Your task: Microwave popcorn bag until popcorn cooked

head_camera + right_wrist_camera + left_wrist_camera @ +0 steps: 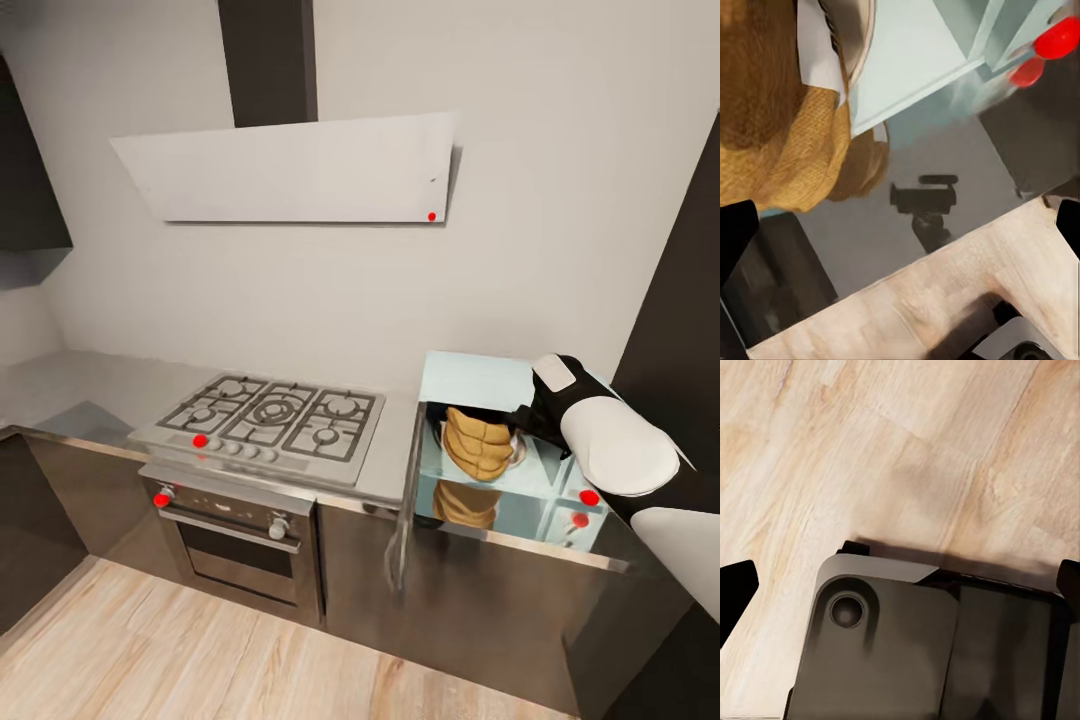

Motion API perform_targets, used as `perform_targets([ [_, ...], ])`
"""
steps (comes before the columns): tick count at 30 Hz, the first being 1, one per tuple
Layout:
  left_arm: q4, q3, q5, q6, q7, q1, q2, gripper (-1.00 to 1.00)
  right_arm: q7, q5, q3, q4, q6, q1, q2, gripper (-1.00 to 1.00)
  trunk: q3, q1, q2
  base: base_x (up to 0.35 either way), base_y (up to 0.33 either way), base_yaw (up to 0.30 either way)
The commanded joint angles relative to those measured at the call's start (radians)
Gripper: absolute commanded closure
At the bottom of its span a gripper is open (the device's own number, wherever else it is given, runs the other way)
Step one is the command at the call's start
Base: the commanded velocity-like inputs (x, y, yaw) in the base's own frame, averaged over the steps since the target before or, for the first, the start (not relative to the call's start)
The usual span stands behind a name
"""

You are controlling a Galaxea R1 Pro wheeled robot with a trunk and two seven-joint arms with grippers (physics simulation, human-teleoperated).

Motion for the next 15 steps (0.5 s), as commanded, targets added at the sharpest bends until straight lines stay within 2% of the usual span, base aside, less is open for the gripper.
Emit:
perform_targets([
  [1,0.001,0.003,0.0,-0.004,0.001,-0.001,0.0,-1.0,-0.004,-0.001,-0.002,-0.001,0.005,-0.001,0.0,-1.0,-0.002,0.0,-0.002,-0.13,0.0,0.0],
  [10,0.001,0.003,0.0,-0.004,0.001,-0.001,0.0,-1.0,-0.003,0.0,-0.002,0.002,0.003,0.009,0.001,-1.0,-0.002,0.0,-0.002,-0.015,0.0,0.0],
  [12,0.001,0.003,0.0,-0.004,0.001,-0.001,0.0,-1.0,0.001,0.001,0.002,-0.002,0.0,0.047,0.002,-1.0,-0.002,0.0,-0.002,0.0,0.0,0.0],
  [13,0.001,0.003,0.0,-0.004,0.001,-0.001,-0.001,-1.0,0.014,0.002,0.016,-0.008,-0.001,0.091,0.004,-1.0,-0.002,0.0,-0.002,-0.156,0.0,0.0],
  [15,0.001,0.003,0.0,-0.004,0.001,-0.001,0.0,-1.0,0.032,0.002,0.053,-0.011,-0.002,0.112,0.004,-1.0,-0.002,0.0,-0.002,-0.264,0.0,0.0],
])
